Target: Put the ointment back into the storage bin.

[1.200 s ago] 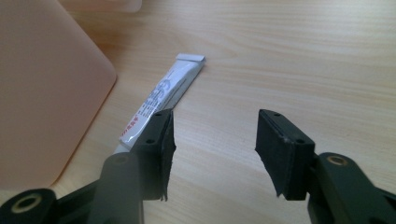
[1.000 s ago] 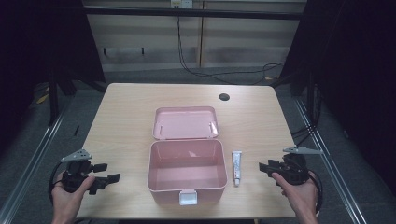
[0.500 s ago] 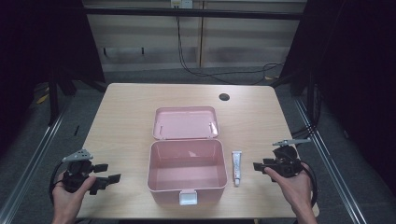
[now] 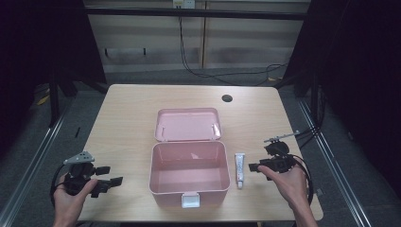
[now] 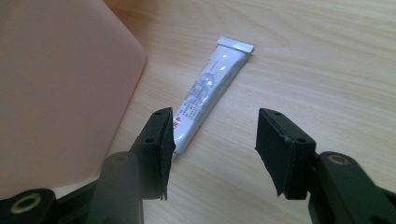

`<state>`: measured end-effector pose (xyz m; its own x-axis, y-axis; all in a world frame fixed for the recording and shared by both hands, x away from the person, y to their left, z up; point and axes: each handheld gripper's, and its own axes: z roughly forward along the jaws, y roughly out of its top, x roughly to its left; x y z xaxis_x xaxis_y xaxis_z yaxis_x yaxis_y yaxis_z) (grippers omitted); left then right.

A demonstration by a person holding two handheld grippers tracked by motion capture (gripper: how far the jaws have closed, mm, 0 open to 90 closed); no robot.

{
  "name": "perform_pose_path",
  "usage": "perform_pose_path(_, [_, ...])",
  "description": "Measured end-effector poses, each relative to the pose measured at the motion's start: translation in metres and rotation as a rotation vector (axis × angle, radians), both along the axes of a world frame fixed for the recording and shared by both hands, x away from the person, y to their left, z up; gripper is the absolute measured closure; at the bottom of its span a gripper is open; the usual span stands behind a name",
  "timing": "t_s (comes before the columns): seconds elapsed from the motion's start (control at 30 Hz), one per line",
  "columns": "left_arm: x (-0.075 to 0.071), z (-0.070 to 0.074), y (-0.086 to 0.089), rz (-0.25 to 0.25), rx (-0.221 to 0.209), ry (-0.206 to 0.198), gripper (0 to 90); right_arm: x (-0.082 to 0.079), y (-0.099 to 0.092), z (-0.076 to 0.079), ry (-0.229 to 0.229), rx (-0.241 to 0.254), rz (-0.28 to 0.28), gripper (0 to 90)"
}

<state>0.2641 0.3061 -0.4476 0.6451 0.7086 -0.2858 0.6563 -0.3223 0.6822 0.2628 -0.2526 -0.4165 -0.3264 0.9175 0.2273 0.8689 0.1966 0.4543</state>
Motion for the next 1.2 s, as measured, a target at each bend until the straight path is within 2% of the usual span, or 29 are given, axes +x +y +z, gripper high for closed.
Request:
perform_pose_path(0.03, [0.0,0.0,0.0,0.0,-0.001,0.001,23.4,0.001,0.001,0.0,0.008,0.01,0.005,49.3])
perform_pose_path(0.23, [0.0,0.0,0.0,0.001,0.0,0.002,23.4,0.007,0.01,-0.005,0.043,-0.038,0.065,50.8])
perform_pose_path(0.37, [0.0,0.0,0.0,0.001,0.002,0.002,23.4,0.011,0.015,-0.008,0.063,-0.055,0.082,53.8])
perform_pose_path(0.67, [0.0,0.0,0.0,-0.004,0.004,0.003,23.4,0.027,0.028,-0.012,0.188,-0.066,0.073,54.9])
perform_pose_path(0.87, [0.0,0.0,-0.001,-0.002,0.002,0.003,23.3,0.036,0.037,-0.014,0.241,-0.109,0.065,57.3])
perform_pose_path(0.97, [0.0,0.0,-0.001,-0.005,0.003,0.004,23.4,0.038,0.039,-0.015,0.253,-0.116,0.062,58.1])
perform_pose_path(1.0, [0.0,0.0,-0.001,-0.002,0.003,0.002,23.4,0.041,0.042,-0.017,0.28,-0.131,0.058,59.6])
perform_pose_path(1.2, [0.0,0.0,-0.001,-0.006,0.005,0.005,23.3,0.049,0.048,-0.026,0.323,-0.153,0.04,60.6])
